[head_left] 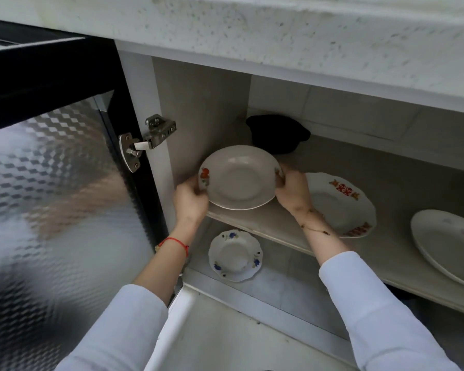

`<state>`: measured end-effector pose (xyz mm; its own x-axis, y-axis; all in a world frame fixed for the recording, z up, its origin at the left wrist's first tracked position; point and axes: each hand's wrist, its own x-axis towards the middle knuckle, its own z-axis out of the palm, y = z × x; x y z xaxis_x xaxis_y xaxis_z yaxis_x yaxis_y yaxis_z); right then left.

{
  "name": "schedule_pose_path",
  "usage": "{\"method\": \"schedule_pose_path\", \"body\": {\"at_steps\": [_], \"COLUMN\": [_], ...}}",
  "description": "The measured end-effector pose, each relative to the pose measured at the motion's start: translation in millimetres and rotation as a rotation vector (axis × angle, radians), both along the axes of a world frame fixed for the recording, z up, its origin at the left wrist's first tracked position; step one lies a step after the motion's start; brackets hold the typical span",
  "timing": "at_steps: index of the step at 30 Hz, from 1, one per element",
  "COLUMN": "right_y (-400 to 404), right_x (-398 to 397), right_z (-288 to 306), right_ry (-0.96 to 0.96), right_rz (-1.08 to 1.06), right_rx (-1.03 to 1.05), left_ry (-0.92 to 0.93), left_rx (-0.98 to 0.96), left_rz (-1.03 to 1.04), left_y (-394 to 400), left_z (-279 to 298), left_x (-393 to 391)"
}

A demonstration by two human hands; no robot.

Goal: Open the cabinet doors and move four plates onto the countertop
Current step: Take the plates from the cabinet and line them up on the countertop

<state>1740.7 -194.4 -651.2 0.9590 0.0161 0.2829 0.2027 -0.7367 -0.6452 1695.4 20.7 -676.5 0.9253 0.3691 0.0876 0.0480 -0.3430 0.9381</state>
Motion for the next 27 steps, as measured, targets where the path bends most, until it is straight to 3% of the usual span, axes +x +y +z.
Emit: {"method": "schedule_pose_path", "body": {"at_steps": [5, 11, 27], "right_y": [-2, 1, 8], "right_x": [-47, -125, -288], "right_z": [-7, -16, -26], "right_ry": [-0.042, -0.050, 0.115], "right_rz": [-0.060, -0.075, -0.164], "right_rx": [0.098, 0.160, 0.432], "left_ry": [-0.075, -0.028, -0.008], "left_rx": [-0.101, -0.225, -0.442], "left_rz": [0.049, 0.036, -0.019], "left_y": [2, 12, 29], "left_z": [12, 11, -4], "left_x": [-46, -111, -267]}}
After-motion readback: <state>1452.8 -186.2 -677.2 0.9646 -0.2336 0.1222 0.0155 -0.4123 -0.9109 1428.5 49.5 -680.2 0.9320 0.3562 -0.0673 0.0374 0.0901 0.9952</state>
